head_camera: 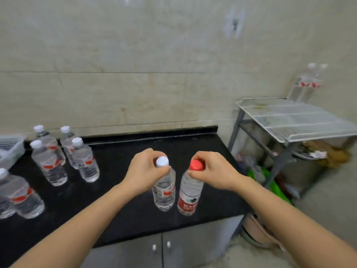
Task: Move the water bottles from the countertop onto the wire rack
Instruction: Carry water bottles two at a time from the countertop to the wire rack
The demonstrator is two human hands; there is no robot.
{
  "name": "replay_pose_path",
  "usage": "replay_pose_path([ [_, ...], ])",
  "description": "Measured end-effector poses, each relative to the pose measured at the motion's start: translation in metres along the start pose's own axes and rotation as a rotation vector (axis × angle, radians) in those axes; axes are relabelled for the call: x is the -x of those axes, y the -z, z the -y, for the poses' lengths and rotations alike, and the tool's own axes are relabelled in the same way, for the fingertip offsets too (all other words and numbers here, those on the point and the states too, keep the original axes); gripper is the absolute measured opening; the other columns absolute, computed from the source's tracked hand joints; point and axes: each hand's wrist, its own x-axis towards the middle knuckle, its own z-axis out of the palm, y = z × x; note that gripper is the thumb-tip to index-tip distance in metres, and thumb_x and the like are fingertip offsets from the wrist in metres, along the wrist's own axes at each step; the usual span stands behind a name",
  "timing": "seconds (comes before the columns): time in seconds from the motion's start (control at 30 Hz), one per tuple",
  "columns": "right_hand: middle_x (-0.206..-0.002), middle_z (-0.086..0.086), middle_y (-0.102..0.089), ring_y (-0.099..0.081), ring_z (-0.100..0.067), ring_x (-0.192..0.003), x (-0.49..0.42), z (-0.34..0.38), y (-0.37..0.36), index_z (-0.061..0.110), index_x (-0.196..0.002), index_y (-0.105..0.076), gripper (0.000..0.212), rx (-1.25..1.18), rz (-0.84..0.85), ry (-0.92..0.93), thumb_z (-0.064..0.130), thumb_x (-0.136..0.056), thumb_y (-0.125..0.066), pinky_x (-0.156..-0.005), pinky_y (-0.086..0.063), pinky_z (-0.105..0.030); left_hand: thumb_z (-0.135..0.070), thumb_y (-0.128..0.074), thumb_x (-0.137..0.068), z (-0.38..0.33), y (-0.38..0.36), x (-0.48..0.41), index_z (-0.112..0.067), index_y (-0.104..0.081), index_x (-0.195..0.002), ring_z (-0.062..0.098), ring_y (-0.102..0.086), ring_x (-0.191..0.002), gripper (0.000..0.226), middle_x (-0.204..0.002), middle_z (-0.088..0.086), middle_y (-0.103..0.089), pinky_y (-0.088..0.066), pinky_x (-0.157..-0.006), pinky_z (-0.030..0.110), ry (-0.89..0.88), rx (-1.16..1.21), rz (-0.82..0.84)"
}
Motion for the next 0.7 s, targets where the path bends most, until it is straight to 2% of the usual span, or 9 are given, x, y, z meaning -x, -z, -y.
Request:
replay_pose_path([
  [0.17,-0.07,0.009,-0.059,-0.056,-0.01,-0.07,0.026,-0.071,0.103,0.026,-0.078,-0.059,0.016,0.041,-0.192,-0.045,0.035,-0.073,-0.072,-0.064,-0.045,-0.032,-0.022,-0.073,-0.072,-0.104,-0.064,-0.053,-0.025,-0.071,-0.081,0.013,-0.062,-0.079,0.01,-0.084,-0.001,-0.067,-0.05,-0.071,0.033,-0.089,0.157,-0.031],
  [0.27,-0.07,0.007,-0.06,-0.054,-0.013,-0.068,0.033,-0.115,0.166,0.018,-0.081,-0.064,0.019,0.064,-0.295,-0.119,0.033,-0.074,-0.074,-0.06,-0.041,-0.03,-0.019,-0.074,-0.072,-0.16,-0.094,-0.09,-0.02,-0.072,-0.078,0.018,-0.067,-0.079,0.007,-0.081,0.001,-0.072,-0.054,-0.07,0.039,-0.111,0.263,0.012],
  [0.37,-0.07,0.004,-0.061,-0.053,-0.012,-0.066,0.038,-0.155,0.225,0.017,-0.081,-0.066,0.017,0.066,-0.359,-0.174,0.029,-0.074,-0.075,-0.058,-0.04,-0.028,-0.016,-0.074,-0.071,-0.211,-0.124,-0.131,-0.014,-0.071,-0.074,0.02,-0.065,-0.068,0.005,-0.073,0.008,-0.07,-0.055,-0.065,0.043,-0.162,0.315,0.07],
  [0.4,-0.069,0.005,-0.061,-0.053,-0.01,-0.065,0.039,-0.167,0.246,0.017,-0.08,-0.066,0.016,0.065,-0.372,-0.182,0.029,-0.075,-0.075,-0.058,-0.04,-0.027,-0.014,-0.074,-0.069,-0.228,-0.135,-0.146,-0.014,-0.07,-0.072,0.013,-0.061,-0.061,0.005,-0.066,0.005,-0.069,-0.053,-0.059,0.038,-0.183,0.338,0.073],
  [0.47,-0.066,0.007,-0.057,-0.05,-0.008,-0.061,0.036,-0.189,0.286,0.016,-0.079,-0.066,0.015,0.056,-0.422,-0.192,0.027,-0.075,-0.076,-0.057,-0.039,-0.026,-0.012,-0.074,-0.067,-0.259,-0.156,-0.178,-0.016,-0.069,-0.066,-0.001,-0.048,-0.048,0.006,-0.05,-0.006,-0.059,-0.043,-0.049,0.021,-0.207,0.371,0.063],
  [0.5,-0.063,0.007,-0.055,-0.048,-0.008,-0.059,0.033,-0.2,0.305,0.013,-0.079,-0.066,0.016,0.062,-0.462,-0.2,0.026,-0.076,-0.076,-0.056,-0.038,-0.026,-0.012,-0.073,-0.067,-0.274,-0.165,-0.193,-0.015,-0.069,-0.065,-0.001,-0.044,-0.045,0.005,-0.048,-0.008,-0.055,-0.039,-0.048,0.018,-0.214,0.384,0.058],
  [0.6,-0.06,0.004,-0.05,-0.043,-0.01,-0.056,0.015,-0.237,0.354,0.007,-0.074,-0.063,0.022,0.107,-0.568,-0.219,0.026,-0.074,-0.075,-0.055,-0.034,-0.028,-0.014,-0.072,-0.066,-0.31,-0.189,-0.241,-0.013,-0.069,-0.069,0.006,-0.046,-0.048,0.004,-0.054,-0.003,-0.057,-0.039,-0.052,0.027,-0.229,0.428,0.023],
  [0.7,-0.057,0.007,-0.046,-0.041,-0.007,-0.052,-0.008,-0.282,0.392,0.013,-0.065,-0.056,0.023,0.109,-0.572,-0.24,0.024,-0.074,-0.074,-0.052,-0.033,-0.024,-0.014,-0.075,-0.066,-0.335,-0.217,-0.294,-0.017,-0.069,-0.068,0.011,-0.051,-0.052,0.006,-0.057,0.0,-0.06,-0.042,-0.056,0.029,-0.252,0.461,0.024],
])
